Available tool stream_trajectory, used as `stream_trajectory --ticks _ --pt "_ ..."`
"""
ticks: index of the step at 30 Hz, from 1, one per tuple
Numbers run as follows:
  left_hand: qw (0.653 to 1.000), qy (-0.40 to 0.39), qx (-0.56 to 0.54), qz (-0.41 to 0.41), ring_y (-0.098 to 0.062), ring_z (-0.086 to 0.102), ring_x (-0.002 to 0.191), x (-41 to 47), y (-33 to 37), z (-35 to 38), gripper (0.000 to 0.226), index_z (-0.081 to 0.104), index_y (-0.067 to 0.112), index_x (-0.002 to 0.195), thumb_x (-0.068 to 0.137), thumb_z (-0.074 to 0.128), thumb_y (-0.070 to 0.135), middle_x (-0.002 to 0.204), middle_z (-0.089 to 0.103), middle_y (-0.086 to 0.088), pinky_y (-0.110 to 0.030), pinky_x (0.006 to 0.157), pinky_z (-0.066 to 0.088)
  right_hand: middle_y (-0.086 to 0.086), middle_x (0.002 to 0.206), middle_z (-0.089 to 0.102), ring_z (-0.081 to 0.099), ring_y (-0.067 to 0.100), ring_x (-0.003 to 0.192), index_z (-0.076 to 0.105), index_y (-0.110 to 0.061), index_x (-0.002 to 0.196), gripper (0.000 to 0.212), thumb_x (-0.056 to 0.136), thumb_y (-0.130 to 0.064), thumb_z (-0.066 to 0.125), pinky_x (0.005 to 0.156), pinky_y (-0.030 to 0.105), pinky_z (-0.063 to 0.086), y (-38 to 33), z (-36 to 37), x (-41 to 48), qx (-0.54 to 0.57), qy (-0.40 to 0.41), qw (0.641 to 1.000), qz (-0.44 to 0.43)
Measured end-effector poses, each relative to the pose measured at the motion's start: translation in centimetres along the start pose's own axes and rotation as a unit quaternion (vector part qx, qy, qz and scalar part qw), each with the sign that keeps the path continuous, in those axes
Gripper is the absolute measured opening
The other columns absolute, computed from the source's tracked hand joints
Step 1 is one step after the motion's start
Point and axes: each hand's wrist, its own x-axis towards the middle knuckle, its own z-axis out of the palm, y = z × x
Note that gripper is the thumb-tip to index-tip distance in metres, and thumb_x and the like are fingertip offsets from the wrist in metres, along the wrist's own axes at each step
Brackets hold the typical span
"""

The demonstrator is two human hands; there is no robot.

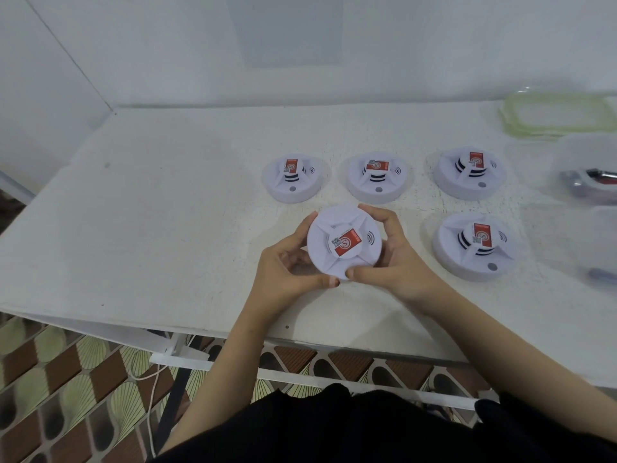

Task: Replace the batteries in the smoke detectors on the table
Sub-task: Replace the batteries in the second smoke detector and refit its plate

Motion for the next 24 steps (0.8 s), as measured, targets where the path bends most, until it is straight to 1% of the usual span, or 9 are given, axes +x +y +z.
stream_trajectory --ticks 2,4,8,10,14,16,19,21,24 --pt "1.000 -0.001 0.000 0.000 -0.014 0.065 0.107 0.01 0.03 -0.01 0.086 0.042 0.008 0.144 0.068 0.079 -0.010 0.130 0.063 -0.002 -0.021 0.083 0.053 -0.002 0.117 0.058 0.061 0.013 0.106 0.035 -0.034 0.123 0.078 0.067 0.007 0.070 0.079 0.031 0.055 0.08 0.11 -0.02 -0.003 0.005 1.000 -0.002" --pt "1.000 -0.002 -0.001 -0.001 -0.013 0.065 0.109 -0.01 0.04 -0.02 0.086 0.041 0.008 0.144 0.068 0.079 -0.010 0.131 0.062 -0.004 -0.021 0.084 0.052 -0.002 0.118 0.058 0.061 0.014 0.108 0.034 -0.036 0.123 0.077 0.066 0.004 0.069 0.078 0.030 0.054 0.11 0.16 -0.06 -0.005 0.007 1.000 -0.003" --pt "1.000 -0.004 0.002 -0.003 -0.018 0.064 0.111 0.01 -0.02 -0.09 0.086 0.041 0.008 0.144 0.069 0.079 -0.008 0.132 0.061 -0.005 -0.025 0.087 0.053 -0.003 0.117 0.059 0.062 0.012 0.105 0.033 -0.034 0.123 0.078 0.074 0.018 0.066 0.077 0.030 0.054 0.00 0.04 -0.08 -0.012 -0.001 1.000 -0.003" --pt "1.000 -0.006 -0.002 -0.008 -0.025 0.064 0.110 0.07 -0.11 -0.14 0.086 0.041 0.009 0.144 0.070 0.080 -0.007 0.131 0.062 -0.005 -0.028 0.087 0.054 -0.001 0.118 0.058 0.063 0.012 0.105 0.033 -0.033 0.124 0.077 0.076 0.019 0.064 0.077 0.030 0.055 -0.11 -0.07 -0.06 -0.008 -0.010 1.000 0.001" --pt "1.000 -0.006 -0.004 -0.013 -0.035 0.061 0.108 0.08 -0.23 -0.27 0.086 0.041 0.011 0.145 0.069 0.080 -0.005 0.127 0.064 -0.004 -0.032 0.088 0.055 0.005 0.121 0.057 0.061 0.016 0.107 0.033 -0.033 0.126 0.076 0.069 0.003 0.068 0.078 0.030 0.054 -0.33 -0.16 -0.19 0.001 -0.016 1.000 0.009" --pt "1.000 -0.005 -0.005 -0.016 -0.036 0.060 0.108 0.05 -0.24 -0.33 0.086 0.041 0.011 0.145 0.069 0.080 -0.005 0.126 0.065 -0.005 -0.032 0.088 0.055 0.006 0.120 0.058 0.061 0.017 0.106 0.033 -0.033 0.127 0.076 0.068 0.001 0.067 0.078 0.030 0.054 -0.46 -0.20 -0.27 0.000 -0.019 1.000 0.014" --pt "1.000 -0.007 -0.002 -0.019 -0.036 0.061 0.108 0.09 -0.24 -0.36 0.087 0.041 0.011 0.145 0.070 0.080 -0.006 0.128 0.064 -0.006 -0.038 0.091 0.055 0.005 0.120 0.058 0.062 0.015 0.105 0.033 -0.031 0.127 0.078 0.074 0.015 0.067 0.079 0.031 0.055 -0.45 -0.08 -0.22 -0.007 -0.016 1.000 0.008" --pt "1.000 -0.003 -0.002 -0.020 -0.033 0.062 0.108 0.03 -0.19 -0.29 0.087 0.041 0.011 0.145 0.069 0.080 -0.007 0.128 0.064 -0.005 -0.036 0.090 0.055 0.004 0.117 0.059 0.063 0.013 0.102 0.034 -0.032 0.124 0.077 0.075 0.020 0.063 0.078 0.031 0.056 -0.28 0.07 -0.17 -0.013 -0.007 1.000 0.001" --pt "1.000 0.002 -0.008 -0.018 -0.030 0.063 0.108 -0.13 -0.08 -0.23 0.087 0.042 0.010 0.144 0.068 0.080 -0.009 0.127 0.065 -0.003 -0.032 0.087 0.055 -0.001 0.114 0.060 0.064 0.012 0.101 0.035 -0.035 0.121 0.077 0.070 0.012 0.068 0.074 0.028 0.054 -0.02 0.21 -0.10 -0.019 0.002 1.000 -0.006"
